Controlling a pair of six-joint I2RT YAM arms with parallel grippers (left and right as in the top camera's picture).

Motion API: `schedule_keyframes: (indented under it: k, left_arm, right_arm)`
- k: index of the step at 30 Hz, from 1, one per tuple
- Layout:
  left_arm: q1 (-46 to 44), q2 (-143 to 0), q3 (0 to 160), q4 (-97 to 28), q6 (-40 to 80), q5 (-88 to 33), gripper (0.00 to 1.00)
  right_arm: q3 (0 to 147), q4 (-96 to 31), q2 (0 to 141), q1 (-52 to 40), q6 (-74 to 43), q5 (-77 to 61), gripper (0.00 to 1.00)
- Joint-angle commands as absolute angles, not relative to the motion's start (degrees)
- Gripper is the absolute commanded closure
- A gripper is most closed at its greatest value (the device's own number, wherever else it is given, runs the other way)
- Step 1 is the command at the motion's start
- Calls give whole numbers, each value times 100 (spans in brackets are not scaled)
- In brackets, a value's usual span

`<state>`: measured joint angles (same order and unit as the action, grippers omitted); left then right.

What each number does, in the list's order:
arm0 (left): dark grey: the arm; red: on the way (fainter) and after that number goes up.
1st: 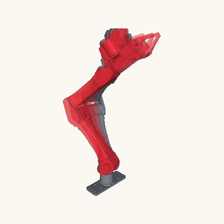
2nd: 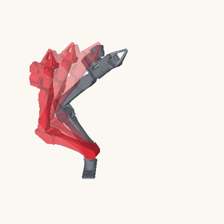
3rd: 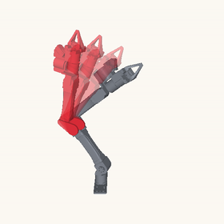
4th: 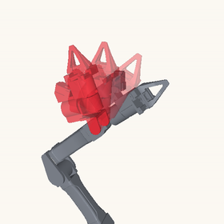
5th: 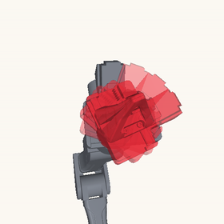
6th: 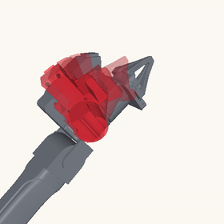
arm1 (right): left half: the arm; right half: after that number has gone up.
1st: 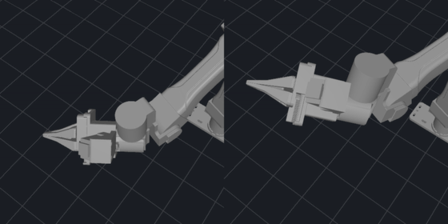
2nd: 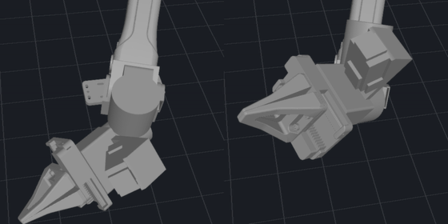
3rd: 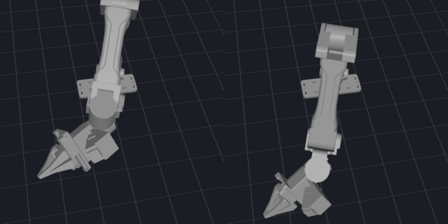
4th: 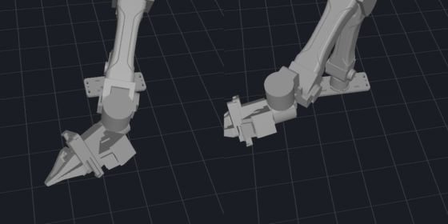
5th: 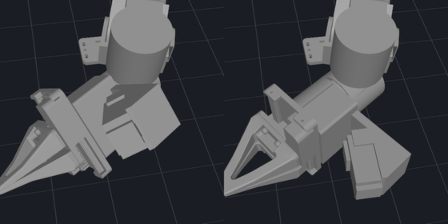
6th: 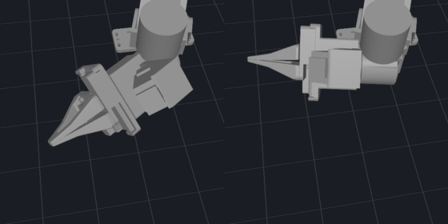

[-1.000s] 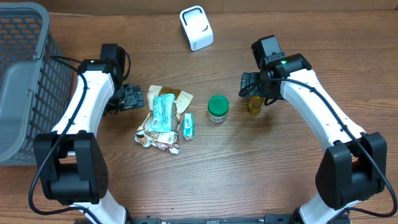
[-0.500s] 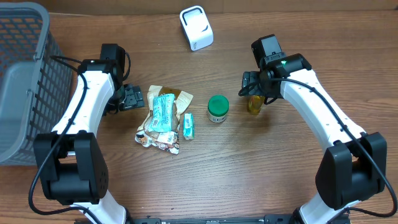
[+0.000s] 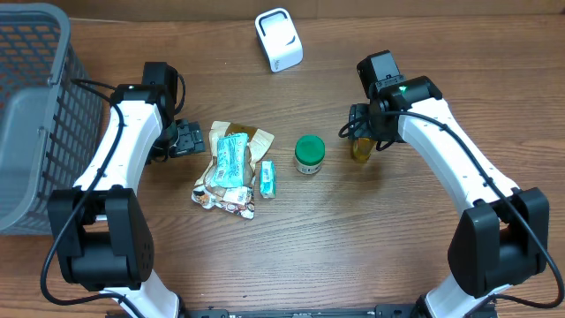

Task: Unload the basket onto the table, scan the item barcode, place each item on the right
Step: 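Lower the right gripper around the bottle neck and close it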

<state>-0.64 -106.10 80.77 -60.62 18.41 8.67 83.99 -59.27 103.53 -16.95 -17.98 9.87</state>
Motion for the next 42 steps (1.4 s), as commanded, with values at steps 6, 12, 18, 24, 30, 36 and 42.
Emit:
schedule_keyframes:
  k: [6,12,18,24,30,36,42]
  left_arm:
    - [-34,-10565,8169,-6058,1800,913,1]
    - [-34,-10565,8169,-6060,1800,913,1]
    - [-34,-10565,8169,-6058,1800,913,0]
    - [-34,-10565,8169,-6058,1800,913,1]
    - [-34,-10565,8169,-6058,1800,913,0]
    - [-34,-10565,8169,-6058,1800,913,0]
    - [-34,-10565,8169,-6058,1800,913,0]
  right_arm:
    - [8353,-6038,10366,-1675,-1793,1037,31]
    - [8350,-6060,10366,-1675,-1796,1020,32]
    - [8350,-6042,10366,-1675,-1793,880,31]
    - [8350,-5837,10366,-1675,-1796,764,31]
    - [8110,-5629,10366,-1675,-1793,768,31]
    - [8075,-5531,10339,-1675,-1793,788,31]
    - [8075,-5468,10335,-1675,-1793,788,32]
